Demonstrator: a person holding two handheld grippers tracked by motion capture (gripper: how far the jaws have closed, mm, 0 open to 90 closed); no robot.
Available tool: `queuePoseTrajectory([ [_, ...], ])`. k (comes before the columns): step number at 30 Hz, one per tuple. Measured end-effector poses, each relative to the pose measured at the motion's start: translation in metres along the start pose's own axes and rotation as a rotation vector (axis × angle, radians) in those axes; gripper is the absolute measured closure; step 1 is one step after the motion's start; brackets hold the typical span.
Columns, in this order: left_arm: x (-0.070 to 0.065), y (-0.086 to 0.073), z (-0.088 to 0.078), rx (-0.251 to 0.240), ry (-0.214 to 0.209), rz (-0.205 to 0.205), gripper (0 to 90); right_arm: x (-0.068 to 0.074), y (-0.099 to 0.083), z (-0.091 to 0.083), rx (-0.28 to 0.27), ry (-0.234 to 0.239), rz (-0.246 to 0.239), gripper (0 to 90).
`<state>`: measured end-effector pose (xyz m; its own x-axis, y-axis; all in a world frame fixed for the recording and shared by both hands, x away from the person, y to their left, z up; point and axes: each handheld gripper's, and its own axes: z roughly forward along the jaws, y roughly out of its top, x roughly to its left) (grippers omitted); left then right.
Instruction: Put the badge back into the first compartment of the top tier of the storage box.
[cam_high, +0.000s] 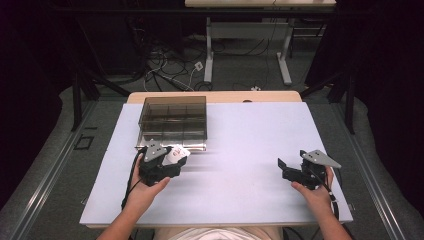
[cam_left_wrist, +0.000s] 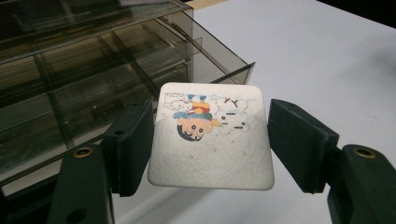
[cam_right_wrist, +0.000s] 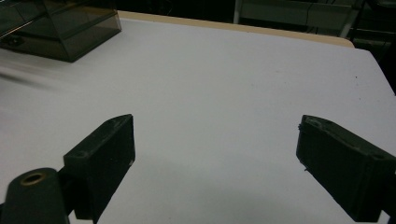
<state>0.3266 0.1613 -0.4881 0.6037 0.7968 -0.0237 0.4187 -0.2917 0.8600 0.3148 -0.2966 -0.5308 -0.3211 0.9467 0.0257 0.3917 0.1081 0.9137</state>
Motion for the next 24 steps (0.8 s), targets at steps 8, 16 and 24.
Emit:
queuePoseTrajectory([
  [8,0.010,0.001,-0.002,-0.013,0.031,-0.026,33.3,-0.001,0.000,0.000,0.002,0.002,-0.011,11.5],
  [16,0.018,0.001,-0.004,-0.017,0.055,-0.046,33.3,-0.001,0.000,-0.001,0.008,-0.003,-0.003,11.6],
  [24,0.025,0.002,-0.007,-0.026,0.080,-0.069,33.3,0.000,0.000,0.000,0.001,0.004,-0.009,11.7],
])
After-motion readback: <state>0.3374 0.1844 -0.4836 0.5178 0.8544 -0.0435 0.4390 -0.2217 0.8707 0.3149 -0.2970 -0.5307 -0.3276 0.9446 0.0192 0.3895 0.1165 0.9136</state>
